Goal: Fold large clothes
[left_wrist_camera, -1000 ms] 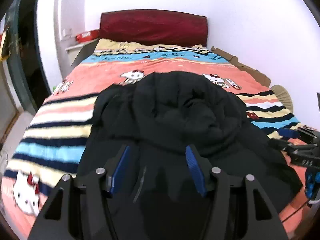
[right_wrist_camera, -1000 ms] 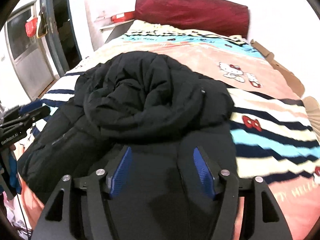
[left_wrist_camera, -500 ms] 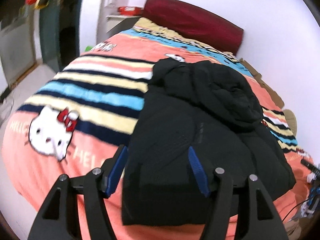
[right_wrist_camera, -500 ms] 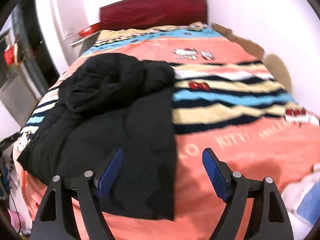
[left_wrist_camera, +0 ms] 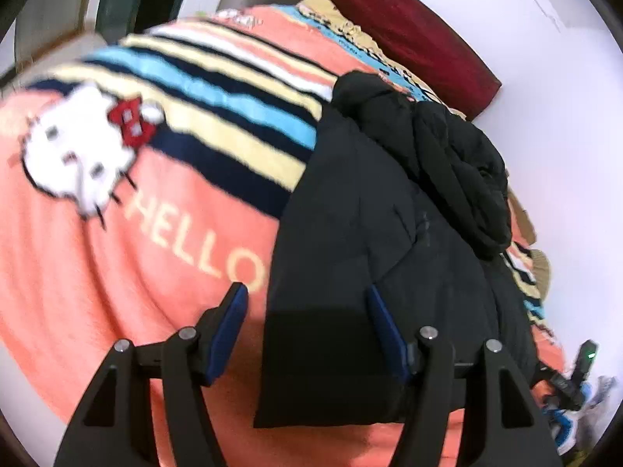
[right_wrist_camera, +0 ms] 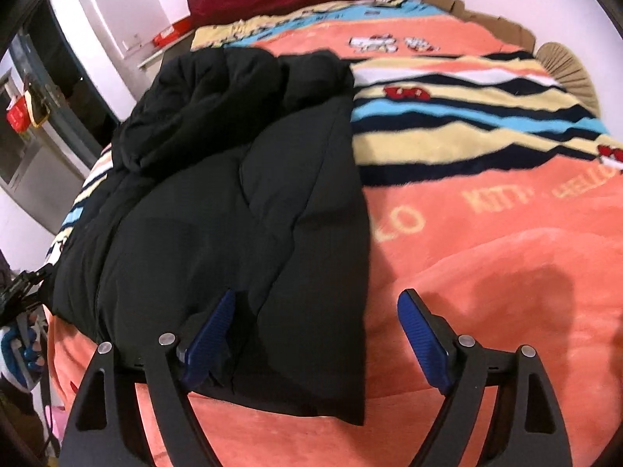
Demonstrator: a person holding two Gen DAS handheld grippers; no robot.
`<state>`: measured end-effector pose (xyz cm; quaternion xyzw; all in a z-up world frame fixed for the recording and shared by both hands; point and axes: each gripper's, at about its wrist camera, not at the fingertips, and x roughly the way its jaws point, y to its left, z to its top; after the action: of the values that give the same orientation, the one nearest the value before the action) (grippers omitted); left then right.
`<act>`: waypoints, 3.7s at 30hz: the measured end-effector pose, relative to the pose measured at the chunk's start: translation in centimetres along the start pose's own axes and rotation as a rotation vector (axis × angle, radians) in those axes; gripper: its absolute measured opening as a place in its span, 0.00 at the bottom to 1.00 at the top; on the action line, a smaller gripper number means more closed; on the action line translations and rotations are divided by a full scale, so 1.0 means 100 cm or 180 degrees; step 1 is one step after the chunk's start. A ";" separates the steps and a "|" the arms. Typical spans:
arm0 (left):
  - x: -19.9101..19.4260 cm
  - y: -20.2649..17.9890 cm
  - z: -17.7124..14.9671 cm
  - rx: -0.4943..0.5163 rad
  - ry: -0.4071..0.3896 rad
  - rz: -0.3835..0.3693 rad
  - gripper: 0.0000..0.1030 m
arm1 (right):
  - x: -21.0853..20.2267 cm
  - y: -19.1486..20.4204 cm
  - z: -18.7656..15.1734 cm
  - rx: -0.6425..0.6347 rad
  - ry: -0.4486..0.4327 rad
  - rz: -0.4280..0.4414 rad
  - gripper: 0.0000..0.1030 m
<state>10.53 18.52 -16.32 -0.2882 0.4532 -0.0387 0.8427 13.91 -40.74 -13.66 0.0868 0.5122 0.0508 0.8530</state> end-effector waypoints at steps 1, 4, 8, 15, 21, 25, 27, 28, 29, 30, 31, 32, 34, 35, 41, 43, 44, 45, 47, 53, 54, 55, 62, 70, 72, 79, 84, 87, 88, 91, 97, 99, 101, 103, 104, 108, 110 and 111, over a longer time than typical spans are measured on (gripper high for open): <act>0.003 0.002 -0.001 -0.0035 0.0037 -0.0054 0.60 | 0.003 0.001 -0.001 0.0003 0.0027 0.0026 0.82; 0.012 0.012 -0.005 -0.0148 0.0115 -0.0209 0.60 | 0.012 0.001 -0.004 0.0048 0.0143 0.0163 0.83; 0.017 0.009 -0.010 -0.0215 0.0255 -0.0587 0.60 | 0.023 -0.001 -0.009 0.0179 0.0292 0.0394 0.83; 0.023 -0.002 -0.014 -0.0119 0.0307 -0.0682 0.60 | 0.024 0.002 -0.012 0.0281 0.0369 0.0717 0.68; 0.023 -0.011 -0.018 -0.0013 0.0269 -0.0580 0.58 | 0.028 -0.007 -0.016 0.0453 0.0451 0.0855 0.60; 0.028 -0.023 -0.021 0.0071 0.0329 -0.0576 0.51 | 0.034 -0.006 -0.019 0.0484 0.0529 0.0895 0.54; 0.027 -0.031 -0.021 0.0120 0.0338 -0.0597 0.31 | 0.033 -0.005 -0.019 0.0500 0.0522 0.0928 0.42; 0.026 -0.035 -0.022 0.0145 0.0334 -0.0612 0.26 | 0.030 -0.003 -0.019 0.0490 0.0481 0.0954 0.30; 0.022 -0.042 -0.020 0.0217 0.0320 -0.0628 0.20 | 0.027 -0.002 -0.018 0.0472 0.0446 0.0992 0.22; 0.018 -0.048 -0.019 0.0276 0.0303 -0.0651 0.17 | 0.024 0.001 -0.017 0.0439 0.0409 0.0999 0.20; 0.015 -0.052 -0.018 0.0308 0.0289 -0.0682 0.16 | 0.019 0.007 -0.015 0.0373 0.0366 0.0981 0.18; 0.009 -0.058 -0.013 0.0334 0.0257 -0.0739 0.14 | 0.017 0.010 -0.013 0.0353 0.0339 0.0991 0.16; 0.000 -0.066 -0.004 0.0338 0.0190 -0.0810 0.13 | 0.006 0.011 -0.006 0.0379 0.0224 0.1087 0.16; -0.005 -0.070 0.003 0.0317 0.0144 -0.0867 0.13 | 0.002 0.010 -0.003 0.0404 0.0174 0.1132 0.15; -0.027 -0.088 0.043 0.0270 -0.0059 -0.1170 0.13 | -0.036 -0.002 0.031 0.0590 -0.0254 0.1378 0.15; -0.032 -0.095 0.060 0.0223 -0.0118 -0.1305 0.13 | -0.042 -0.005 0.048 0.0657 -0.0348 0.1441 0.15; -0.034 -0.097 0.070 0.0161 -0.0141 -0.1386 0.13 | -0.043 -0.004 0.055 0.0690 -0.0381 0.1472 0.15; -0.035 -0.099 0.081 0.0079 -0.0144 -0.1449 0.13 | -0.045 -0.006 0.063 0.0757 -0.0419 0.1535 0.15; -0.033 -0.101 0.101 -0.0073 -0.0142 -0.1462 0.14 | -0.044 -0.013 0.084 0.1004 -0.0477 0.1732 0.16; -0.020 -0.124 0.171 -0.0265 -0.0239 -0.1513 0.14 | -0.035 -0.016 0.156 0.1323 -0.0602 0.1861 0.17; -0.014 -0.131 0.183 -0.0244 -0.0262 -0.1479 0.15 | -0.034 -0.013 0.166 0.1304 -0.0634 0.1800 0.17; -0.008 -0.138 0.193 -0.0223 -0.0280 -0.1448 0.15 | -0.030 -0.010 0.183 0.1288 -0.0672 0.1720 0.17; 0.049 -0.177 0.267 0.0105 -0.0443 -0.0946 0.18 | 0.010 -0.001 0.271 0.1126 -0.0787 0.1177 0.17; 0.188 -0.178 0.326 0.0064 -0.0240 -0.0473 0.26 | 0.126 -0.003 0.339 0.1257 -0.0583 0.0872 0.19; 0.227 -0.170 0.332 -0.0032 -0.0119 -0.0474 0.27 | 0.153 -0.006 0.347 0.1300 -0.0514 0.0833 0.19; 0.272 -0.153 0.338 -0.0123 -0.0068 -0.0686 0.31 | 0.201 -0.003 0.362 0.1247 -0.0583 0.0815 0.22; 0.246 -0.122 0.352 -0.0677 -0.0158 -0.1381 0.41 | 0.190 -0.006 0.365 0.1175 -0.0620 0.0894 0.33; 0.216 -0.113 0.364 -0.0750 -0.0337 -0.1467 0.46 | 0.168 -0.008 0.368 0.1126 -0.0745 0.0864 0.58; 0.206 -0.112 0.368 -0.0758 -0.0389 -0.1457 0.46 | 0.159 -0.010 0.369 0.1130 -0.0812 0.0834 0.70; 0.171 -0.118 0.376 -0.0542 -0.0630 -0.1156 0.46 | 0.128 -0.005 0.371 0.0981 -0.0966 0.0750 0.71; 0.139 -0.178 0.357 0.0324 -0.0644 -0.0536 0.46 | 0.093 0.048 0.364 0.0313 -0.1019 0.0668 0.67; 0.151 -0.211 0.344 0.0635 -0.0510 -0.0472 0.46 | 0.092 0.069 0.361 0.0088 -0.0991 0.0637 0.67; 0.169 -0.242 0.332 0.0893 -0.0397 -0.0424 0.46 | 0.097 0.090 0.360 -0.0122 -0.0934 0.0628 0.66; 0.190 -0.268 0.323 0.1102 -0.0278 -0.0403 0.46 | 0.108 0.115 0.359 -0.0388 -0.0859 0.0629 0.65; 0.203 -0.284 0.316 0.1238 -0.0194 -0.0402 0.46 | 0.115 0.123 0.359 -0.0486 -0.0819 0.0633 0.65; 0.257 -0.326 0.295 0.1708 0.0027 -0.0092 0.46 | 0.158 0.151 0.364 -0.0797 -0.0600 0.0509 0.63; 0.280 -0.334 0.298 0.1781 -0.0003 0.0070 0.46 | 0.177 0.151 0.374 -0.0835 -0.0571 0.0388 0.63; 0.293 -0.335 0.307 0.1728 -0.0002 0.0108 0.46 | 0.186 0.148 0.382 -0.0828 -0.0558 0.0364 0.63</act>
<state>58.39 -5.00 -7.62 -0.0441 0.4307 -0.1447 0.8897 56.45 -26.59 -9.21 0.0087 0.4191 0.1574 0.8942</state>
